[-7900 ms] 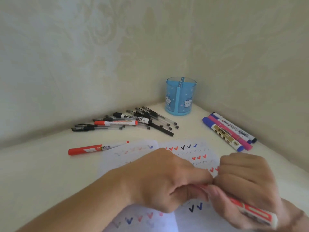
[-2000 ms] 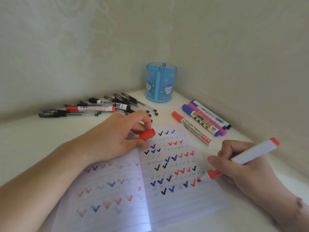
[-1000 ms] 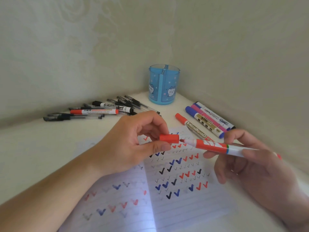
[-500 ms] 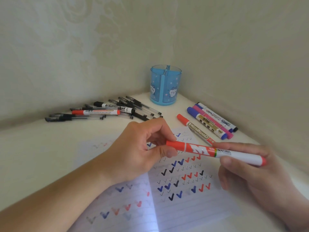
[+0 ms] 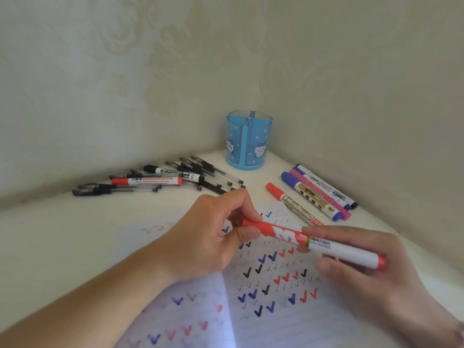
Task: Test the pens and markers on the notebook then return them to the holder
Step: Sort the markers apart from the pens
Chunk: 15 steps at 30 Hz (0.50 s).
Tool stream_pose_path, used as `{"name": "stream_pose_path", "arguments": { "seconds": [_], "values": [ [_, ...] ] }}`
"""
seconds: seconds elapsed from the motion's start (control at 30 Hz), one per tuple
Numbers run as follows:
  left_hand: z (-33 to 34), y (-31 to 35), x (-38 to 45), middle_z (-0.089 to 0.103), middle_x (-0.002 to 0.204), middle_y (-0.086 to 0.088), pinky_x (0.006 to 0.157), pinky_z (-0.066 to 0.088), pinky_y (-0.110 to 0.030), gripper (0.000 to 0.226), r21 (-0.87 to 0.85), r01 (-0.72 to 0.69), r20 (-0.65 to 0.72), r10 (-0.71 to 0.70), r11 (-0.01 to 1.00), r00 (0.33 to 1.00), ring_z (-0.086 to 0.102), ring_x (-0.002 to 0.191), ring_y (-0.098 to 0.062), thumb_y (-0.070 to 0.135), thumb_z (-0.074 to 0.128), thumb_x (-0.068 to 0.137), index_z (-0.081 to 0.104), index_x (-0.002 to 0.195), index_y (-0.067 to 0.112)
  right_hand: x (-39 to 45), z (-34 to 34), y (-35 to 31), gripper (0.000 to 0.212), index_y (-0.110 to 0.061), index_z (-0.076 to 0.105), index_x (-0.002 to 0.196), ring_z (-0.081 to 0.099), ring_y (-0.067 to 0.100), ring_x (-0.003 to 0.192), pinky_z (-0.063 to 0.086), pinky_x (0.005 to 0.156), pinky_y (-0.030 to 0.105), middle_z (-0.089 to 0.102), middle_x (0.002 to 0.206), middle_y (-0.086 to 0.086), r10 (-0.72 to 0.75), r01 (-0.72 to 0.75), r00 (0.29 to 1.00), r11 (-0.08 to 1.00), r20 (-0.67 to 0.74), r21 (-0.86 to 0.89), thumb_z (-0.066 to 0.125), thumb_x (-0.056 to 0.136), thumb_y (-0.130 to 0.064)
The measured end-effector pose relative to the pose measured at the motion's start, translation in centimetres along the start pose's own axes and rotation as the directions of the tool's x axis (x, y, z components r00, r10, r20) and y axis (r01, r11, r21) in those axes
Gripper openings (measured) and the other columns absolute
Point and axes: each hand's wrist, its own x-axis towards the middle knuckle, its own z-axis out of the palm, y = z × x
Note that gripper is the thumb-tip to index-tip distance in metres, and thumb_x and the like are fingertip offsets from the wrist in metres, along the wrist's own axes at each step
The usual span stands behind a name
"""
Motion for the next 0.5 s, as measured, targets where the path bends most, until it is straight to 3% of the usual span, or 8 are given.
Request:
{"name": "stream_pose_path", "arguments": {
  "seconds": [0.07,0.13,0.23,0.3,0.37,0.43,0.5],
  "values": [
    [-0.1,-0.1,0.2,0.067,0.076,0.020,0.070,0.045,-0.007,0.008,0.108,-0.048,-0.019,0.050,0.993,0.999,0.065,0.076,-0.002,0.023,0.068,0.085,0.062,0.090,0.024,0.0,-0.3,-0.1,0.036,-0.039,0.077,0.097,0.070,0.015,0.080,0.053,0.062,0.023,0.076,0.089,-0.005,-0.027,0.027,1.000,1.000,-0.016,-0.015,0.074,0.067,-0.060],
    [-0.3,-0.2,0.0,0.065,0.081,0.023,0.071,0.043,-0.007,0.010,0.164,-0.054,0.034,0.049,0.985,0.998,0.063,0.079,0.002,0.030,0.067,0.087,0.062,0.095,0.029,-0.2,-0.2,0.6,0.030,-0.044,0.075,0.097,0.070,0.009,0.080,0.052,0.062,0.016,0.075,0.089,-0.014,-0.062,0.053,0.997,0.986,-0.055,-0.159,0.070,0.072,-0.060],
    [-1.4,-1.6,0.1,0.060,0.109,0.026,0.088,0.035,-0.005,0.033,0.399,-0.006,0.111,-0.042,0.917,0.993,0.053,0.104,0.008,0.050,0.060,0.089,0.057,0.119,0.037,0.3,-0.3,1.6,0.019,-0.051,0.073,0.093,0.064,0.005,0.064,0.047,0.052,0.014,0.071,0.085,-0.027,-0.043,-0.049,0.967,0.936,-0.251,-0.349,0.076,0.075,-0.047],
    [-3.4,-3.3,0.5,0.052,0.129,0.021,0.103,0.026,-0.012,0.045,0.601,0.049,0.014,-0.072,0.798,0.997,0.042,0.122,0.002,0.050,0.056,0.090,0.051,0.132,0.033,1.3,-0.6,1.8,0.015,-0.050,0.071,0.082,0.055,0.010,0.052,0.043,0.048,0.020,0.070,0.077,-0.026,0.015,-0.194,0.903,0.906,-0.429,-0.376,0.078,0.071,-0.044],
    [-5.9,-5.3,0.5,0.053,0.132,0.013,0.108,0.033,-0.032,0.042,0.723,0.187,-0.146,-0.117,0.665,0.982,0.043,0.126,-0.013,0.037,0.062,0.090,0.054,0.130,0.028,2.5,-1.0,2.0,0.012,-0.045,0.065,0.074,0.057,0.010,0.060,0.045,0.055,0.028,0.067,0.068,-0.023,0.025,-0.324,0.860,0.798,-0.509,-0.508,0.077,0.074,-0.043],
    [-8.1,-7.1,0.1,0.057,0.128,0.006,0.100,0.041,-0.043,0.038,0.750,0.379,-0.301,-0.230,0.542,0.925,0.047,0.121,-0.025,0.027,0.067,0.087,0.060,0.123,0.025,3.4,-0.9,2.2,0.014,-0.044,0.059,0.073,0.057,0.021,0.067,0.041,0.057,0.028,0.062,0.070,-0.020,0.022,-0.384,0.872,0.650,-0.490,-0.655,0.072,0.076,-0.046],
    [-9.4,-8.4,-0.2,0.061,0.124,0.000,0.095,0.044,-0.043,0.035,0.714,0.507,-0.396,-0.319,0.483,0.861,0.049,0.114,-0.031,0.021,0.068,0.085,0.063,0.119,0.023,4.0,-0.5,2.6,0.013,-0.043,0.057,0.075,0.051,0.021,0.067,0.037,0.056,0.027,0.055,0.072,-0.016,0.027,-0.378,0.900,0.546,-0.436,-0.747,0.068,0.077,-0.049]
  ]
}}
